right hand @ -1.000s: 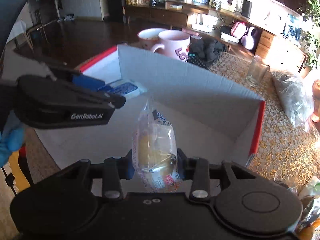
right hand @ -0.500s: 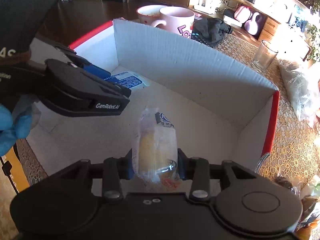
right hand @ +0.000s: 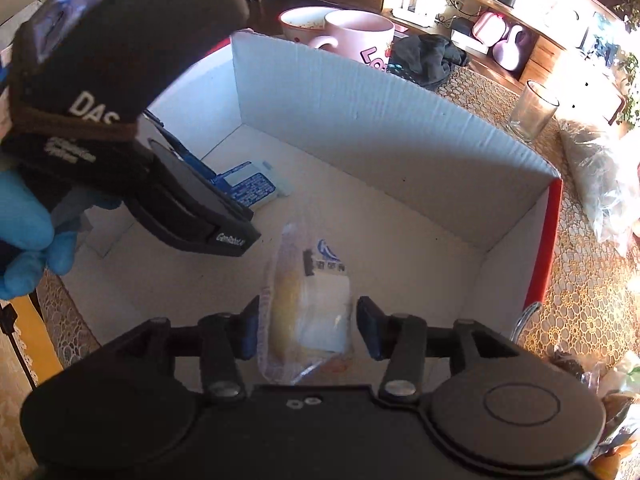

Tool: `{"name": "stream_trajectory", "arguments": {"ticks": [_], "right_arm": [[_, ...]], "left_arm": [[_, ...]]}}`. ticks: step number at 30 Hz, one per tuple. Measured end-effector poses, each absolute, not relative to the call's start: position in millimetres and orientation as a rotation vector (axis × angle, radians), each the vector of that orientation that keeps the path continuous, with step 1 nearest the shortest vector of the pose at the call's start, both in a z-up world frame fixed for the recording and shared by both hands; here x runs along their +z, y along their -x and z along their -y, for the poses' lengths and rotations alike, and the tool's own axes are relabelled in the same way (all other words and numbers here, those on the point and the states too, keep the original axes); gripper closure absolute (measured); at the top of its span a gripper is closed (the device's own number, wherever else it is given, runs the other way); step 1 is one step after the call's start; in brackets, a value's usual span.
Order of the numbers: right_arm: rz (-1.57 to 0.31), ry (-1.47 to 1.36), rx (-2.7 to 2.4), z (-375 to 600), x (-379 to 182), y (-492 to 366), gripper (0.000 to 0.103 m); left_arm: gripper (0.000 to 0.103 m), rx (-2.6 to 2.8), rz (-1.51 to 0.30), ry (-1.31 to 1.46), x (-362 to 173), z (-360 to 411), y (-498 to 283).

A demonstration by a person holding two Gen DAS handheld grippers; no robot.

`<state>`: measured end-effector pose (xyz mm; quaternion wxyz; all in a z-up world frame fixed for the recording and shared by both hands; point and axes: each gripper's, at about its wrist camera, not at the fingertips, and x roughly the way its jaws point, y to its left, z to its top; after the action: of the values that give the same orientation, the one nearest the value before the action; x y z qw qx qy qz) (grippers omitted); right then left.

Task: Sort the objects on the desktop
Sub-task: 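Lower both items into the box and open both grippers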

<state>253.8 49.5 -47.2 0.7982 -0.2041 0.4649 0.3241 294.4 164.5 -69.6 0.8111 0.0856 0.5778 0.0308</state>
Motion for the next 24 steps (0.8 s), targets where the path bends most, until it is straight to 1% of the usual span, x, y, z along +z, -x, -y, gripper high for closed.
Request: {"name": "stream_trajectory", "arguments": {"ticks": [2,4,5,7,10,11,12,13,19,24], "right_arm": [[-0.995,0.427,0.7,-48,-46,-254,0.049],[-0.992,0.419,0.69,-46,-44,-255,0.042],[-0.987,0.414,0.69,-44,-43,-254,0.04],[-0.975,0.404,0.701,-41,-39,-253,0.04],[-0.952,0.399,0.71,-37,-31,-249,0.039],[-0.943,0.401,0.719,-35,-28,-247,0.035],[-0.935,0.401,0.724,-34,-26,-244,0.027],[-0.924,0.4,0.726,-32,-23,-241,0.025],[-0.893,0.396,0.733,-27,-11,-231,0.025],[-0.853,0.377,0.739,-12,6,-218,0.023]], "left_arm": [[0.058,0.068,-1.231,-0.188,-69,-163,-293],[0.045,0.07,-1.223,-0.184,-67,-164,-292],[0.044,0.072,-1.214,-0.182,-65,-164,-291],[0.041,0.072,-1.197,-0.165,-62,-164,-289],[0.039,0.08,-1.18,-0.147,-56,-164,-285],[0.038,0.082,-1.172,-0.145,-53,-163,-285],[0.037,0.084,-1.165,-0.142,-50,-163,-284],[0.035,0.086,-1.158,-0.137,-48,-163,-282],[0.031,0.074,-1.128,-0.13,-32,-158,-272],[0.031,0.072,-1.09,-0.113,-16,-158,-261]]}}
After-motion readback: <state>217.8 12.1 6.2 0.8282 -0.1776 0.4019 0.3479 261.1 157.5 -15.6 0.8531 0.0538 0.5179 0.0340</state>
